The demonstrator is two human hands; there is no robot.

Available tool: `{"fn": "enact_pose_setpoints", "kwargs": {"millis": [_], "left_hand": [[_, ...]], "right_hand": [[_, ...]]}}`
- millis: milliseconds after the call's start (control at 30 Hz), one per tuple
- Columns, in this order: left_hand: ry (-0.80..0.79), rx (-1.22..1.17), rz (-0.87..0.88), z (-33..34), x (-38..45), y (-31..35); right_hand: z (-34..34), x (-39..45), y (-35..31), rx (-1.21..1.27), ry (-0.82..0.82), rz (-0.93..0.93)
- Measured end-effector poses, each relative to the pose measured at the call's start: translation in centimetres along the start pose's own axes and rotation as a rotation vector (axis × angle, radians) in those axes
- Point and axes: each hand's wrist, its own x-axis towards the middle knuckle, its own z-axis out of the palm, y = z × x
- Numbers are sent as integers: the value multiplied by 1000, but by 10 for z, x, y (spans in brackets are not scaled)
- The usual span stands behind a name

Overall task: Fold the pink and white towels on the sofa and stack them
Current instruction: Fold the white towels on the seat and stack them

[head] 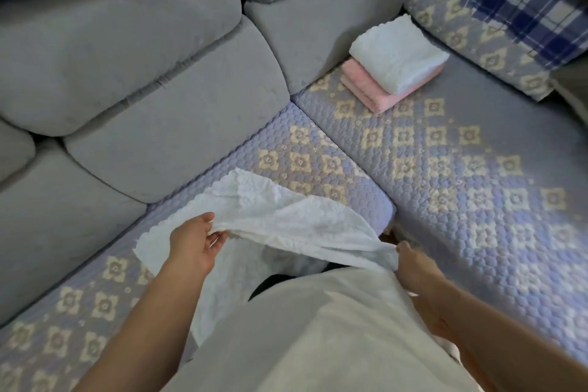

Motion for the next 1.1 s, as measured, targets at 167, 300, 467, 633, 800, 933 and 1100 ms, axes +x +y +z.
{"fn": "enact_pose_setpoints", "kwargs": {"millis": [167, 300, 467, 633, 800, 933, 1100], "left_hand": [[87, 106, 107, -13, -2, -4], [154, 338, 178, -25, 4, -6], [148, 453, 185, -35, 4, -10], [155, 911, 380, -34, -2, -17], [84, 584, 198, -32, 4, -5], [19, 157, -33, -37, 13, 10], [-19, 195, 27, -36, 11, 9]], "right_hand": [[9, -2, -13, -81, 133, -14], [12, -9, -16, -130, 212, -68], [16, -20, -14, 60, 419, -22], [21, -30, -20, 639, 482, 193], [12, -24, -11, 574, 582, 138], [4, -30, 8, 421, 671, -10], [22, -15, 30, 992, 434, 433]]}}
